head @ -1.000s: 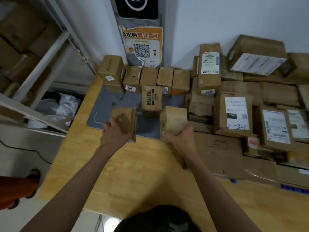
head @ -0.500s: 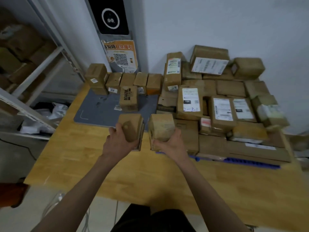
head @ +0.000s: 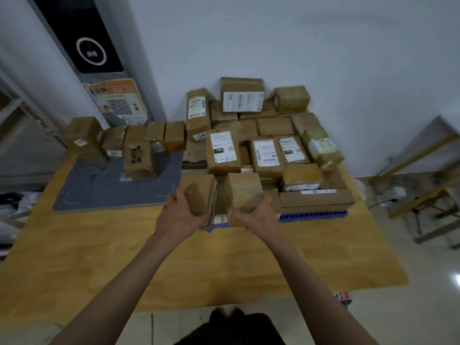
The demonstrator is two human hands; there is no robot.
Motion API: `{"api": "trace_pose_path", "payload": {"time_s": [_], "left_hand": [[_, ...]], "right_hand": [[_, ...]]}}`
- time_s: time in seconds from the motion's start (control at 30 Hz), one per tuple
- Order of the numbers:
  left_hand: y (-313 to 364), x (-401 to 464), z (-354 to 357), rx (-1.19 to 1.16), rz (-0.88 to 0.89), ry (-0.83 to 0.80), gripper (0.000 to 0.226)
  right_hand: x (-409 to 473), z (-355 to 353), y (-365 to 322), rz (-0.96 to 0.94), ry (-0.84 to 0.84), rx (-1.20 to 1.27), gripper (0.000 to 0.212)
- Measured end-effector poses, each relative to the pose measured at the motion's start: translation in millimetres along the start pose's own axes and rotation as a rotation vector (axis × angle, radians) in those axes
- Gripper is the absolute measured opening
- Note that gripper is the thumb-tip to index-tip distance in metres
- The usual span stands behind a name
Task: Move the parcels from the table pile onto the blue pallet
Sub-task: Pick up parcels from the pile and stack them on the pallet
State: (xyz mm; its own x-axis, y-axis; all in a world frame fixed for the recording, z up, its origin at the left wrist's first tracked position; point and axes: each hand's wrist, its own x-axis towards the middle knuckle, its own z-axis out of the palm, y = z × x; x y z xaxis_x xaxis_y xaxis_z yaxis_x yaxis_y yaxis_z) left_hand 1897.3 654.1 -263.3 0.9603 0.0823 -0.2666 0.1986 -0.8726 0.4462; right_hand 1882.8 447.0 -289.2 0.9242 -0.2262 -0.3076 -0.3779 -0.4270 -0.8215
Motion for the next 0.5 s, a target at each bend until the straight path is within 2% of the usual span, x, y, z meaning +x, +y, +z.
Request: {"api": "trace_pose_path", "payload": {"time_s": [0.3,0.5], "left_hand": [[52.9,31.4,-4.0,0.022,0.174,-0.008,0.090],[94.1,47.1,-10.2,-0.007,0.267,0.026,0.094]], "right_hand": [[13.7,-54.1,-1.9,0.037,0.165,0.004,0.110],[37.1,-83.5,-3.3,0.046,0.219,-0.021,0.104]]}}
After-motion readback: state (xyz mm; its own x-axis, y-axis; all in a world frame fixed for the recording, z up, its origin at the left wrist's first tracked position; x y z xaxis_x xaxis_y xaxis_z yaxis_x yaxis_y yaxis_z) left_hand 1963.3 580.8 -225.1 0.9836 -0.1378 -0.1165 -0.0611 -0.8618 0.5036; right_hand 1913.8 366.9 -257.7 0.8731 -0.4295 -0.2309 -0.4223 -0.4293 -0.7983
